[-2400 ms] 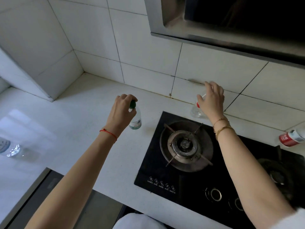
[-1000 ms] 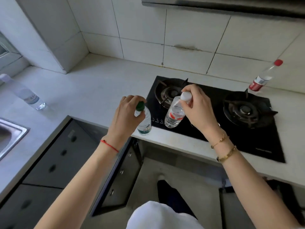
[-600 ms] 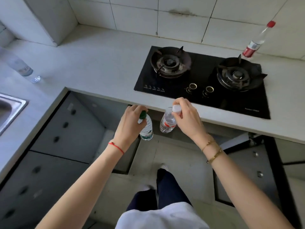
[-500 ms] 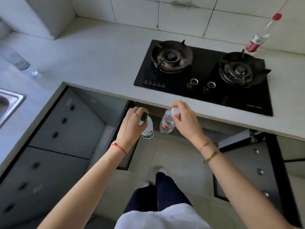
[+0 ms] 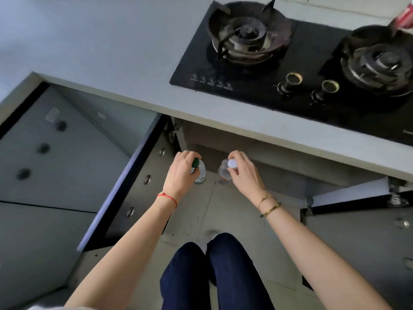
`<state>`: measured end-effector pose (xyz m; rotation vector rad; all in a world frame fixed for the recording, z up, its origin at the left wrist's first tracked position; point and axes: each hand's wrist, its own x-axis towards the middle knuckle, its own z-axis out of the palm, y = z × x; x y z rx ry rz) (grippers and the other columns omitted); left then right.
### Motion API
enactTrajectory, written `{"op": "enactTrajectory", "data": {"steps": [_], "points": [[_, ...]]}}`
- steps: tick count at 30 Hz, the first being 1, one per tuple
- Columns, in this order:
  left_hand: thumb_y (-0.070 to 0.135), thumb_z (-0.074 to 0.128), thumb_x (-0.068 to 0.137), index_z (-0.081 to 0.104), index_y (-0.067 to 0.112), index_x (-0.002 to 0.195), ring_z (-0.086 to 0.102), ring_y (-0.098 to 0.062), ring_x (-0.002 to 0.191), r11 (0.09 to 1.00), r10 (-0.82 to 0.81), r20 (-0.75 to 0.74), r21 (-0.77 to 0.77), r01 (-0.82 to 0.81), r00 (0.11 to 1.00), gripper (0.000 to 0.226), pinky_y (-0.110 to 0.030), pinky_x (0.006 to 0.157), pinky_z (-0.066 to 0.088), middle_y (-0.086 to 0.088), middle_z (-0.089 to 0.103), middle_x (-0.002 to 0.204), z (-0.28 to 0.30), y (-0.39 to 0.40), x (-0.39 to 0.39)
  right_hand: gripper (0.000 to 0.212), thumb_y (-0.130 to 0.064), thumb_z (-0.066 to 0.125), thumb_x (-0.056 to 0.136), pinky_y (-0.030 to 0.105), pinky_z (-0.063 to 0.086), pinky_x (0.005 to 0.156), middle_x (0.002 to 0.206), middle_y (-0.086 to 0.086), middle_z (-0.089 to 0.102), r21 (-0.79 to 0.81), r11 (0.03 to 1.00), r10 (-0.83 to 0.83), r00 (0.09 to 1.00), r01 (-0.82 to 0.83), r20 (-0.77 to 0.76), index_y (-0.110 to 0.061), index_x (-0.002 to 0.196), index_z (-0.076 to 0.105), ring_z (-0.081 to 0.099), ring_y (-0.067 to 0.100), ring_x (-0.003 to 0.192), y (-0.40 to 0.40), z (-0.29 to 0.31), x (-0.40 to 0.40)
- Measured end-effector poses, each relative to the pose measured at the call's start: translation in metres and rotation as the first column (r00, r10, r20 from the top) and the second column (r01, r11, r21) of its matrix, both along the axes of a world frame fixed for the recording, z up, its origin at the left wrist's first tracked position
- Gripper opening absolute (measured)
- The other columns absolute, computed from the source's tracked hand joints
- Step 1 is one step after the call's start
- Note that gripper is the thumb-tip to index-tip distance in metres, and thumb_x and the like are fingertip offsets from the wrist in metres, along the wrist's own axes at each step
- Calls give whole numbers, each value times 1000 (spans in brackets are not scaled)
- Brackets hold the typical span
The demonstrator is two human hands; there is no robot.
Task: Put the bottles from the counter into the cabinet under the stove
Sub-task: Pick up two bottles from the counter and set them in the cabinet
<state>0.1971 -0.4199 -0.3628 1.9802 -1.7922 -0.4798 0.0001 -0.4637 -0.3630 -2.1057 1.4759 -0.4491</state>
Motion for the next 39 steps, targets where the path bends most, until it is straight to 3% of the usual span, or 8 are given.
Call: {"op": "enactTrajectory", "data": {"steps": [4, 9, 13, 17, 26, 31, 34, 39], "points": [[-3, 63, 70, 64, 7, 105, 57, -33, 94, 999, -4, -64, 43, 7, 998, 37, -35, 73, 48, -14, 63, 99, -99, -35, 4, 27, 2, 58, 86, 21, 43, 71, 115, 8, 55, 18, 1000, -3, 1000, 3, 5, -11, 110, 52, 55, 16, 90, -26, -95, 7], [-1, 65, 72, 65, 6, 105, 62, -38, 89, 997, -37, -75, 70, 42, 997, 34, -44, 75, 53, -20, 64, 100, -214, -81, 10, 38, 4, 61, 81, 40, 53, 84, 117, 14, 56, 32, 999, 36, 998, -38, 54, -10, 116, 53, 61, 30, 97, -59, -214, 17], [-3, 64, 73, 66, 7, 105, 63, -34, 93, 998, -30, -90, 44, 34, 995, 34, -39, 79, 53, -19, 64, 105, -287, -113, 17, 29, 2, 62, 80, 34, 50, 71, 102, 13, 59, -27, 998, 49, 998, -48, 29, -9, 106, 55, 61, 30, 86, -86, -291, 25], [0, 64, 79, 65, 9, 110, 66, -32, 96, 997, -48, -82, 57, 53, 995, 33, -38, 83, 53, -18, 68, 105, -336, -140, 26, 29, -3, 61, 82, 26, 39, 67, 104, 14, 60, -55, 998, -7, 1000, 7, 9, -8, 110, 55, 62, 33, 88, -111, -345, 33], [-3, 66, 79, 68, 6, 110, 66, -32, 102, 999, -19, -105, 25, 21, 994, 33, -35, 93, 52, -17, 70, 110, -384, -181, 35, 28, -3, 63, 83, 29, 44, 69, 107, 15, 61, -30, 996, -88, 995, 89, 36, -9, 109, 54, 64, 36, 89, -154, -393, 56], [-2, 69, 81, 67, 5, 113, 65, -30, 105, 999, -16, -117, 33, 20, 993, 32, -31, 96, 50, -17, 69, 114, -391, -194, 29, 31, -6, 63, 86, 28, 46, 76, 118, 17, 59, 5, 994, -105, 994, 105, 34, -9, 116, 54, 62, 34, 100, -167, -398, 64], [-1, 69, 82, 67, 3, 112, 65, -32, 103, 1000, -8, -111, 21, 10, 994, 30, -37, 95, 53, -19, 69, 112, -392, -196, 23, 31, -8, 64, 86, 25, 40, 74, 119, 17, 58, 5, 995, -101, 995, 101, 25, -8, 116, 54, 61, 34, 102, -169, -398, 66], [1, 69, 82, 65, 3, 110, 65, -34, 102, 1000, 15, -108, 29, -11, 994, 28, -41, 92, 53, -20, 68, 111, -392, -195, 16, 32, -10, 66, 85, 30, 45, 76, 119, 18, 55, 21, 994, -106, 994, 105, 34, -6, 115, 55, 61, 36, 99, -161, -399, 64]]}}
